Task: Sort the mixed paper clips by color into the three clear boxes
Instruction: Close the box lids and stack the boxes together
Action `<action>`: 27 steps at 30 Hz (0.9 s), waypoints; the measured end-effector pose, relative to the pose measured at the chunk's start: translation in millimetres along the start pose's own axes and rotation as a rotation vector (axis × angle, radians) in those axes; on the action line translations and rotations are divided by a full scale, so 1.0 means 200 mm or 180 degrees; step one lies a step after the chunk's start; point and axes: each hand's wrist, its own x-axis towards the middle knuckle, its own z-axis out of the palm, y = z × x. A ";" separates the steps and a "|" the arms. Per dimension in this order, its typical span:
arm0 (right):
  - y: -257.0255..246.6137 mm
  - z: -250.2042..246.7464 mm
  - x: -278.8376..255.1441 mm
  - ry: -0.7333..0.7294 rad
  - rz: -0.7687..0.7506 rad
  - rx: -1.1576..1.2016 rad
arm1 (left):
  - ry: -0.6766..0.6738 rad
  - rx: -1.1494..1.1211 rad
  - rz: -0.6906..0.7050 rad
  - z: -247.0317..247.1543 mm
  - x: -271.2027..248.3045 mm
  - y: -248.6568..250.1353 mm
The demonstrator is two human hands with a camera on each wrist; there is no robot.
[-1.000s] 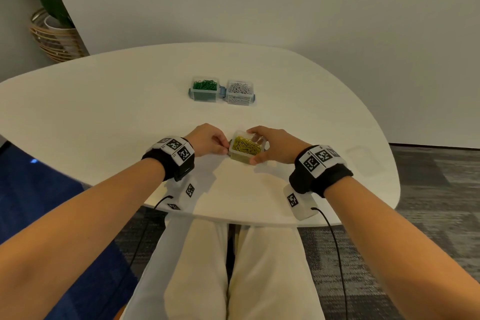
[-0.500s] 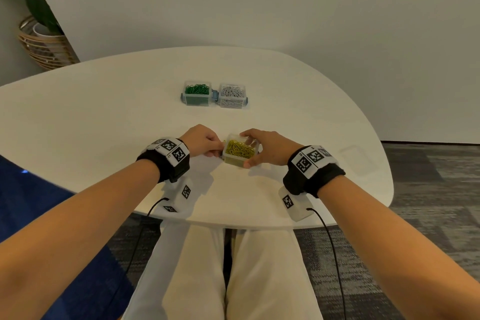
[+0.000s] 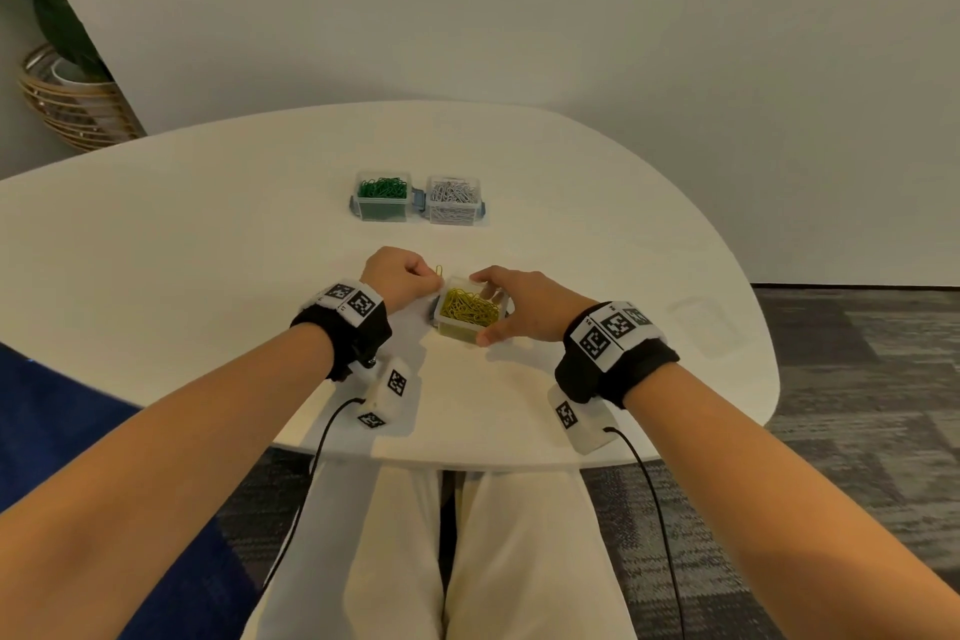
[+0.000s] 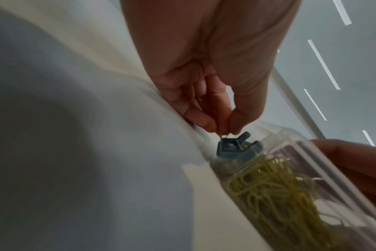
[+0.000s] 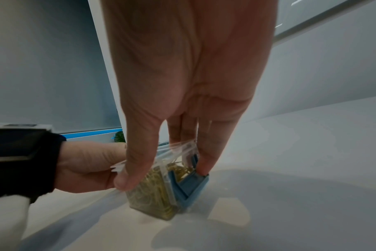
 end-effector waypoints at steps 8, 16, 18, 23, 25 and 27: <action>0.00 0.01 -0.03 0.0058 -0.0034 0.0368 | -0.0658 0.1335 0.1612 -0.02 -0.11 0.19; 0.70 -0.32 -0.41 0.1101 0.2686 -0.0315 | -0.1313 0.0933 0.0734 -0.01 -0.14 0.08; 0.82 -0.27 -0.46 0.0638 0.2765 -0.0442 | -0.1187 0.0507 0.0587 0.03 -0.13 0.05; 0.62 -0.22 -0.39 0.0678 0.1666 0.0130 | -0.1096 -0.0241 0.0295 0.07 -0.12 0.03; 0.39 -0.22 -0.30 0.0791 0.0831 0.0559 | -0.1107 -0.0285 0.0245 0.07 -0.12 0.03; 0.16 -0.18 -0.19 0.0637 0.0122 0.0349 | -0.1081 -0.0304 0.0230 0.08 -0.12 0.03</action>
